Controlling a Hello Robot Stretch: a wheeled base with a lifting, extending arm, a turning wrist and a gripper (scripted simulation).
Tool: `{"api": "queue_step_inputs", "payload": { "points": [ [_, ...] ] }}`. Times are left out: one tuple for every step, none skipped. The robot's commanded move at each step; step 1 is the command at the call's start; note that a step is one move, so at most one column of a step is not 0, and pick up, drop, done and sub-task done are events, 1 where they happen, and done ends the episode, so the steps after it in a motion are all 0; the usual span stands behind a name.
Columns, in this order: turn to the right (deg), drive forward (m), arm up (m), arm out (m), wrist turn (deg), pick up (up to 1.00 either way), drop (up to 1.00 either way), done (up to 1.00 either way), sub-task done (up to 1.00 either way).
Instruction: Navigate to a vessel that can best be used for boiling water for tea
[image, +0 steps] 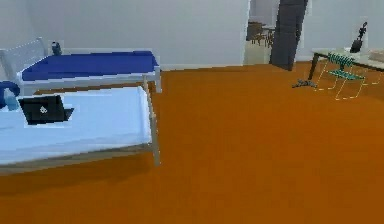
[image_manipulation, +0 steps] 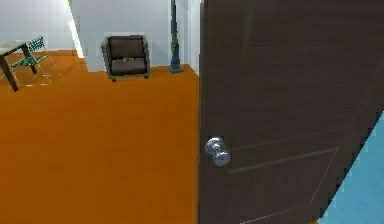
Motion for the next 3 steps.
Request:
{"api": "queue_step_inputs", "payload": {
  "points": [
    [18.0,0.0,0.0,0.0,0.0,0.0,0.0,0.0,0.0],
    [0.0,1.0,0.0,0.0,0.0,0.0,0.0,0.0,0.0],
    [0.0,1.0,0.0,0.0,0.0,0.0,0.0,0.0,0.0]
  ]
}}
